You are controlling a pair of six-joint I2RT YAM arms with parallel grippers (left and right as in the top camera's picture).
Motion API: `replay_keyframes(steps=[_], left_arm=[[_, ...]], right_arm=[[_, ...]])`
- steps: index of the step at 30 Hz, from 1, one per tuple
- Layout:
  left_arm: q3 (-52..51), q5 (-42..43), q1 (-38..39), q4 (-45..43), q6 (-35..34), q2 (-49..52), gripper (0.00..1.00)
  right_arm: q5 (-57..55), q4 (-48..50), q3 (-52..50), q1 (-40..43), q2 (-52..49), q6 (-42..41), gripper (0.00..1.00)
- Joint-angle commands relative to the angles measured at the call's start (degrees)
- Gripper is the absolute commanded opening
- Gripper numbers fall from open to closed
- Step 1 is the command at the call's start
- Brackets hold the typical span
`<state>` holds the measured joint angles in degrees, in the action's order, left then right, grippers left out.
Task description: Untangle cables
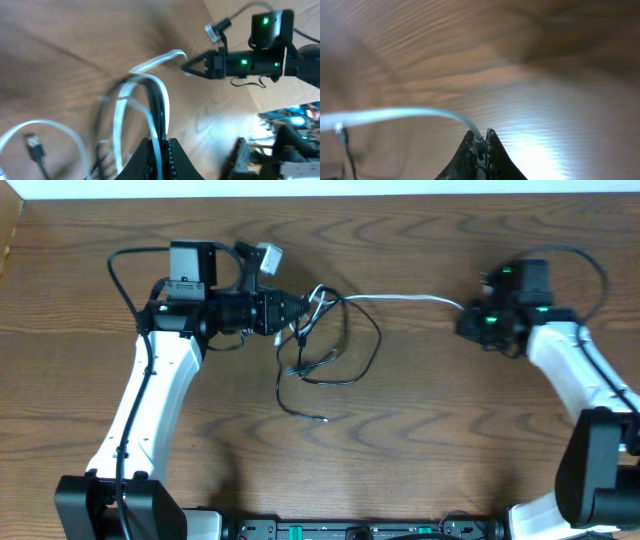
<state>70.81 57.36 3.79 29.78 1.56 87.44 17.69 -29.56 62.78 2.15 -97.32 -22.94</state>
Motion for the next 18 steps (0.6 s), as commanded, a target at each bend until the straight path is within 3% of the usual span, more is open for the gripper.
replay_keyframes(steps=[1,6,7,9,12,18], left_arm=[[0.7,5.1,-2.1,-6.6,-1.5,-0.4,0.08],[0.7,16.3,-2.9,-28.9,-18.9,-0.7,0.07],[0.7,18.0,-2.7,-35.8,-24.5,-0.7,0.07],[0.7,19.0,-2.2,-44.9,-33.3,-0.7,0.08],[0.7,18.9,-0.9,-54.7,-42.7,-0.7,0.07],[0.7,17.9,0.9,-57.3,-53.5,-0.7,0.07]], right_arm=[[-1.9,-2.7,0.1,7.9,0.7,-6.8,0.02],[-0.5,-5.8,0.1,12.3,0.7,-3.6,0.08],[0.3,-6.0,0.1,12.2,0.7,-1.7,0.17],[4.4,-5.5,0.1,12.0,0.7,2.7,0.52],[17.9,-4.5,1.2,12.0,0.7,9.4,0.75],[45.4,-5.5,7.3,11.7,3.5,18.9,0.78]])
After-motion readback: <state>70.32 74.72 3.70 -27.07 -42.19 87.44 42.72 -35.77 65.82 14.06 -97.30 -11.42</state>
